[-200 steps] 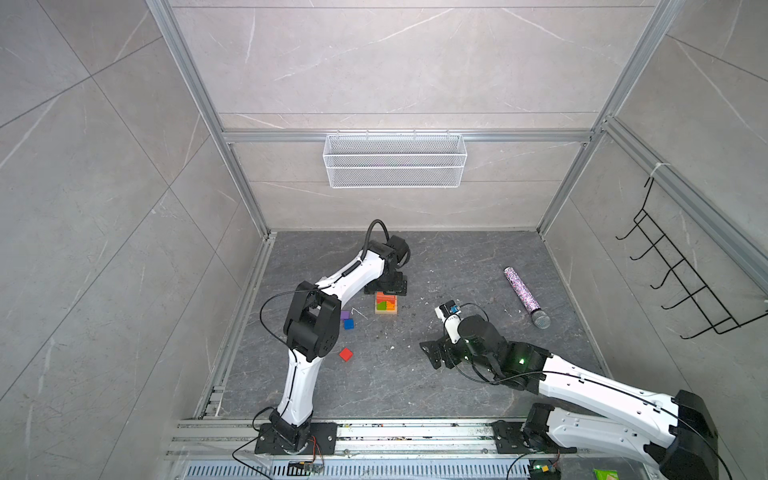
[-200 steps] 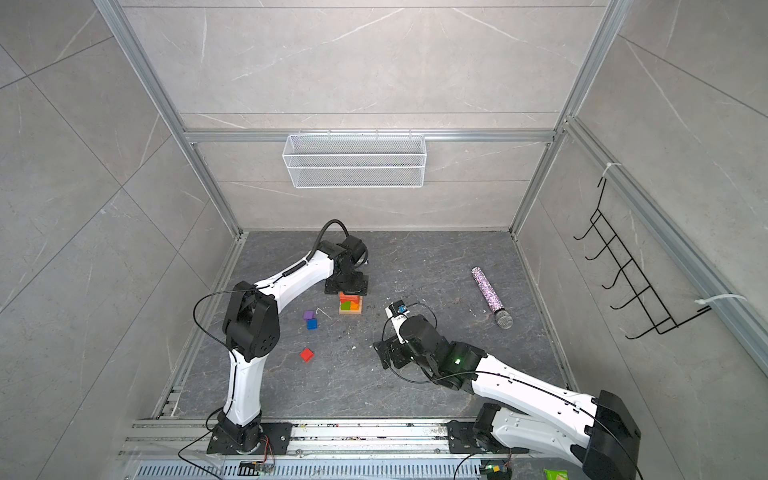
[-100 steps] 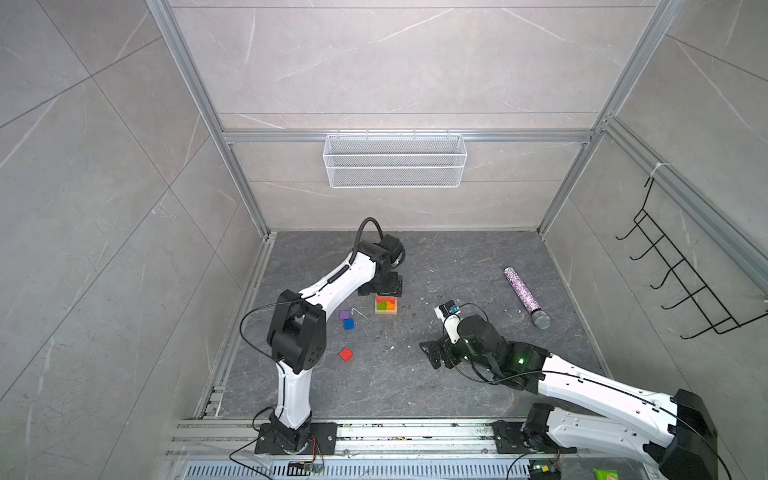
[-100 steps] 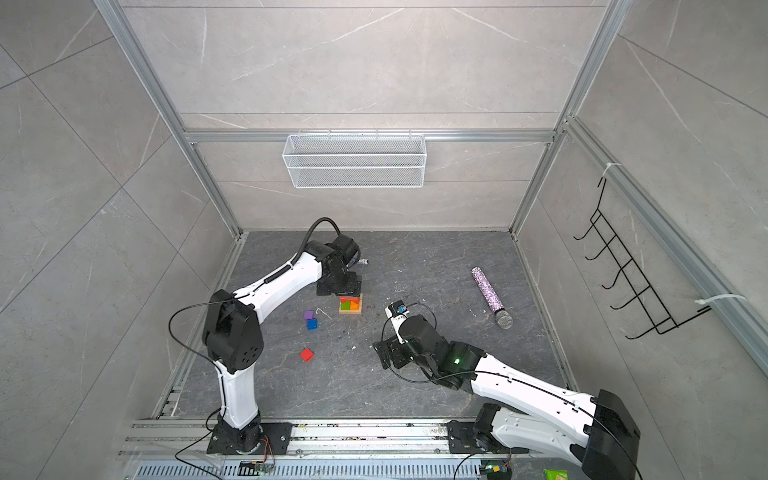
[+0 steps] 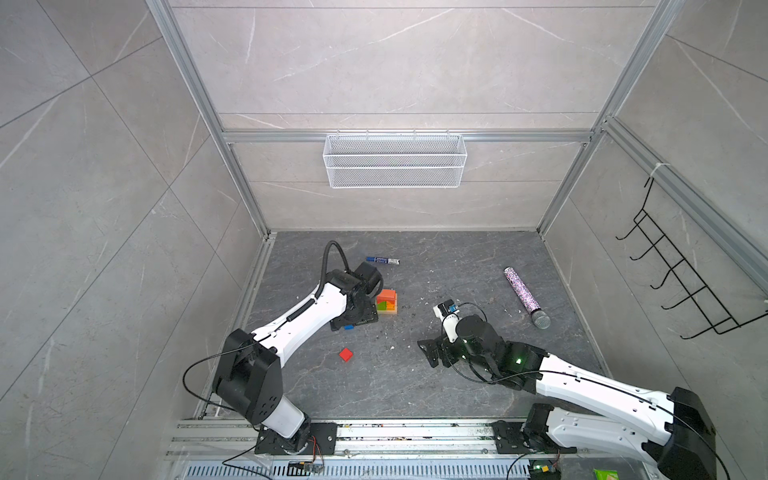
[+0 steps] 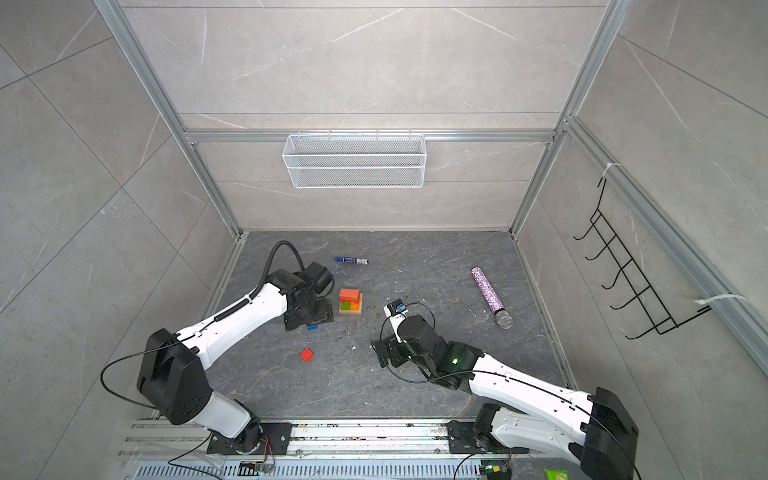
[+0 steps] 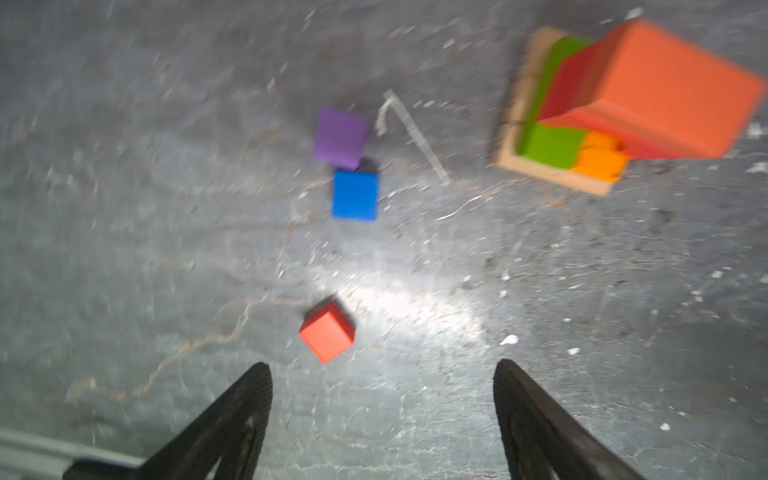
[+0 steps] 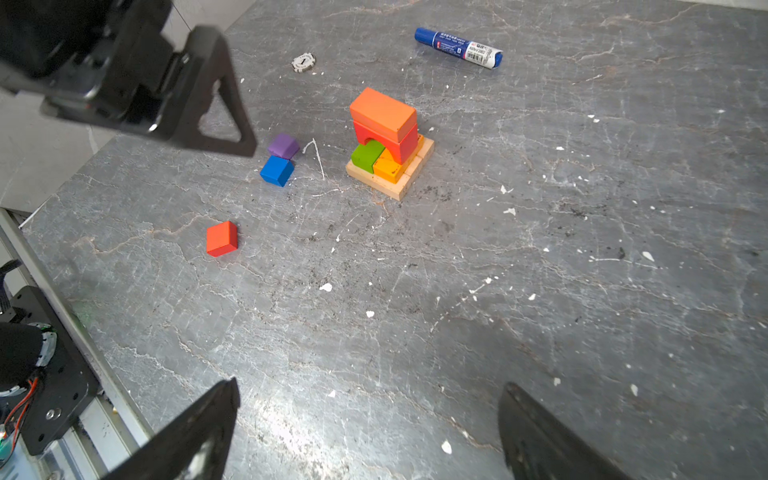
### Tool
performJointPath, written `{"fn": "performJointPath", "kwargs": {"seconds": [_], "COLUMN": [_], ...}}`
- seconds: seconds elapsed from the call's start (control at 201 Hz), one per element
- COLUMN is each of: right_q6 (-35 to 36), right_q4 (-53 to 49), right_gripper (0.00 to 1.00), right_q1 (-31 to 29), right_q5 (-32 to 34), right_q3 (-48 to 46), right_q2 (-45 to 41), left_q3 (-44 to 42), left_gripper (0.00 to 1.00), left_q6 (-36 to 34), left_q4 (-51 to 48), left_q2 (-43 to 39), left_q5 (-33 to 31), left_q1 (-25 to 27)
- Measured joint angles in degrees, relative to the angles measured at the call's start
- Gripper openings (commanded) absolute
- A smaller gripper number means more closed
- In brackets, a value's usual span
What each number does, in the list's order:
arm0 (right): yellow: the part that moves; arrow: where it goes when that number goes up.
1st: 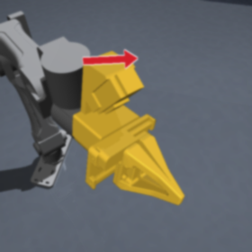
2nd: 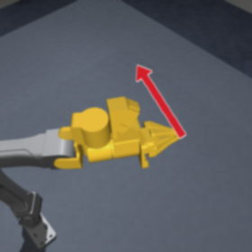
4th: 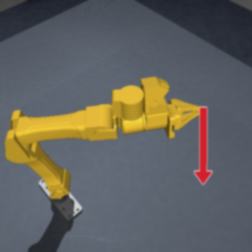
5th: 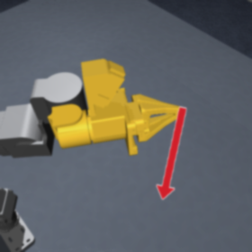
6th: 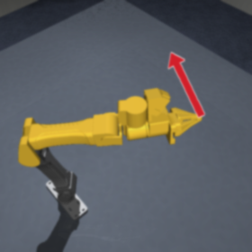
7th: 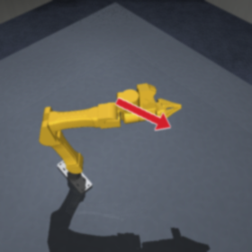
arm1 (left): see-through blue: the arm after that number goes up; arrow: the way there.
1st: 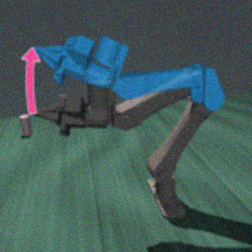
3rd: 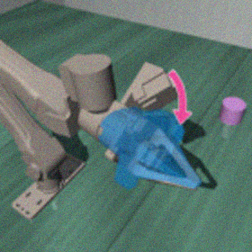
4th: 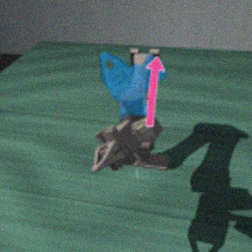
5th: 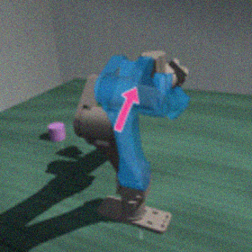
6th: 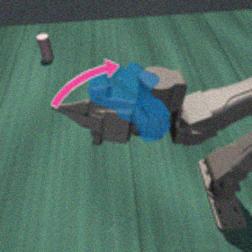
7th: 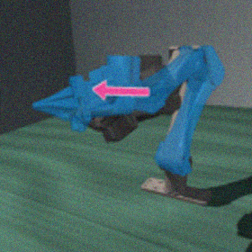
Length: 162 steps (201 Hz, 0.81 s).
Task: Build the wood block tower
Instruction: 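Move the left gripper back over the small red cube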
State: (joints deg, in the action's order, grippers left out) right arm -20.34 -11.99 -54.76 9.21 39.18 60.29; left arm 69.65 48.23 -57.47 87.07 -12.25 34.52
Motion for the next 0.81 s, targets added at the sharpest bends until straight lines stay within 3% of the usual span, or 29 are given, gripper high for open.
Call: {"fn": "performJointPath", "kwargs": {"seconds": [0.219,0.428,0.806], "right_q6": [-0.63,-1.03,-1.31], "right_q4": [0.98,1.42,1.55], "right_gripper": [0.96,0.96,0.95], "right_q1": [-0.07,-0.63,-1.38], "right_q5": [-0.46,-0.94,-1.05], "right_q3": [-0.31,-0.31,-0.31], "right_q2": [1.75,1.97,1.97], "left_q3": [-10.23,-18.32,-21.59], "left_gripper": [0.81,0.77,0.69], "left_q6": [13.62,22.27,28.37], "left_q4": [0.59,4.92,11.74], "left_q2": [-5.68,-7.48,-6.73], "left_q5": [0.79,3.89,6.38], "left_q1": [0.00,0.00,-0.37]}}
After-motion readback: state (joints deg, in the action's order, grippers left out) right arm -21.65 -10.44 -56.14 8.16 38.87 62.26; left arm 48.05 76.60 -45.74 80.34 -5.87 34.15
